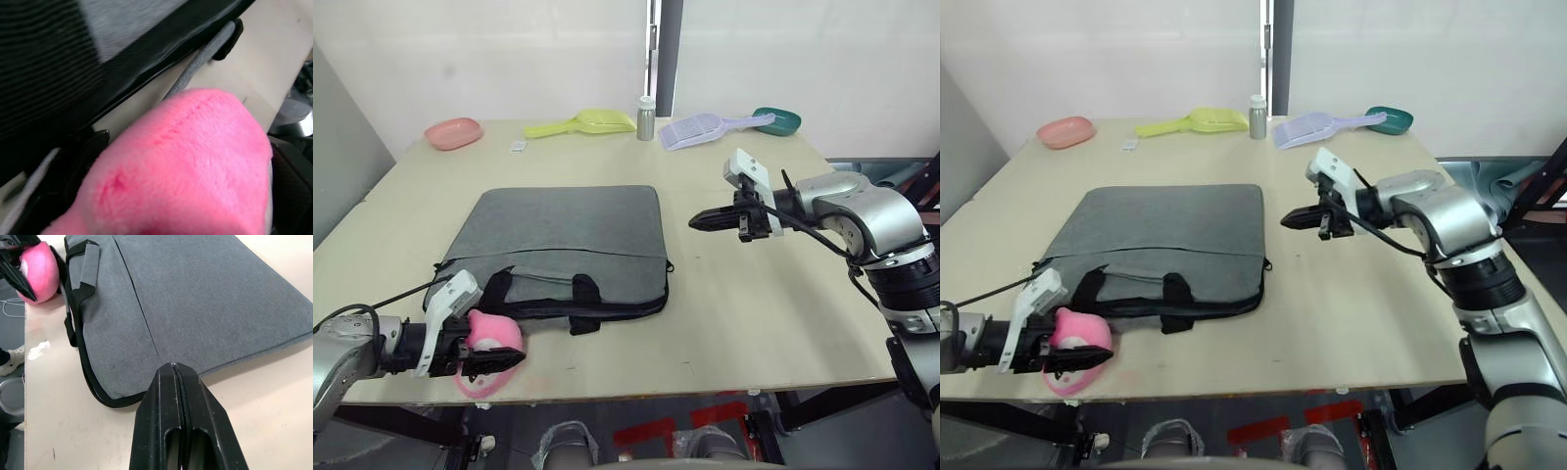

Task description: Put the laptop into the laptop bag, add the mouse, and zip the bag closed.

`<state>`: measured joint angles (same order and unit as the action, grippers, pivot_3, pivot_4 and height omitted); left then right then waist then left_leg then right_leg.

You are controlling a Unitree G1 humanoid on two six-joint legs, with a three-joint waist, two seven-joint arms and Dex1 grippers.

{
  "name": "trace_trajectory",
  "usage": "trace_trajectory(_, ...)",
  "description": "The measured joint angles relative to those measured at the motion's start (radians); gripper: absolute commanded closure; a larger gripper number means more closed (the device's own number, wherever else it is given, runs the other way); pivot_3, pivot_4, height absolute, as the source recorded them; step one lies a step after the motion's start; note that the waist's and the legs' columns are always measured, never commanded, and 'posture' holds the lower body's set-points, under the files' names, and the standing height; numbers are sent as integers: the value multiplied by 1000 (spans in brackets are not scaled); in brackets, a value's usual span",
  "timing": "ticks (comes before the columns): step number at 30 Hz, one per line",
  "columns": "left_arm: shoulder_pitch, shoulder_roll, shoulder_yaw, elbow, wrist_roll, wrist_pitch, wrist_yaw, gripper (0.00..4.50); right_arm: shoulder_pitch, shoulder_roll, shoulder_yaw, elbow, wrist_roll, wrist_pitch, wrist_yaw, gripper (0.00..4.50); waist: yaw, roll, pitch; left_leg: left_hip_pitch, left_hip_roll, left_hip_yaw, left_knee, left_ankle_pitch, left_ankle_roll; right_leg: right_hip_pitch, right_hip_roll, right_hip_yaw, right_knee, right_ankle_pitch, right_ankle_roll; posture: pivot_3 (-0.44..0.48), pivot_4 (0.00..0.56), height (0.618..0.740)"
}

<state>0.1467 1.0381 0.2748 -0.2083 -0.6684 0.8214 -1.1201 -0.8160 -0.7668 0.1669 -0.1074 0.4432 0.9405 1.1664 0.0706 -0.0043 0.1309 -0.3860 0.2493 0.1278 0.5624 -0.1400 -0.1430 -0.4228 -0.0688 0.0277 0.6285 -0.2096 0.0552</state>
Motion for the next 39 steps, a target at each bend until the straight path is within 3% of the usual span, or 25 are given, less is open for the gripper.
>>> trace_trajectory(4, 18, -2, 183, -3, -125, 101, -26, 17, 0, 3, 8, 1, 0, -13, -6, 4500, -2, 0, 0, 1, 0, 0, 0, 0, 0, 0, 0, 1, 1, 0, 0, 0, 150, 740)
trace_trajectory(10, 145, -43, 308, 23, -173, 183, -35, 17, -1, 24, 10, 22, -2, -38, -12, 4500, -5, 0, 0, 1, 0, 0, 0, 0, 0, -1, 0, 0, 1, 0, 0, 0, 150, 740)
trace_trajectory(15, 256, -52, 364, 99, -153, 189, -40, 17, -2, 38, 13, 27, -3, -48, -13, 4500, -4, 0, 0, 1, 0, 1, 1, -1, 1, 0, 0, 1, 1, 0, 0, 0, 150, 740)
trace_trajectory(24, 246, -73, 392, 172, -144, 177, -22, 17, -9, 56, 14, 42, -6, -64, -17, 4500, 5, -1, 0, 1, 0, 0, 1, 0, 1, 1, 0, 0, 1, 0, 0, 0, 150, 740)
trace_trajectory(30, 345, 10, 548, 131, -133, 124, -157, 17, 0, 0, 6, 20, 21, -82, 49, 4500, 8, -2, 1, 1, 0, 0, 1, -1, 1, 1, 0, 0, 0, 0, 0, 0, 150, 740)
trace_trajectory(34, 457, 55, 620, 128, -59, 50, -271, 17, 10, -41, -12, 20, 37, -98, 80, 4500, 7, -2, 2, 2, 0, 1, 1, -1, 1, 1, 0, 1, 0, 0, 0, 0, 150, 740)
trace_trajectory(39, 419, 97, 678, 170, -24, 10, -330, 17, 10, -54, -18, 25, 40, -118, 85, 4500, 16, -2, 2, 2, 1, 1, 1, -1, 1, 1, 0, 1, 1, 0, 0, 0, 150, 740)
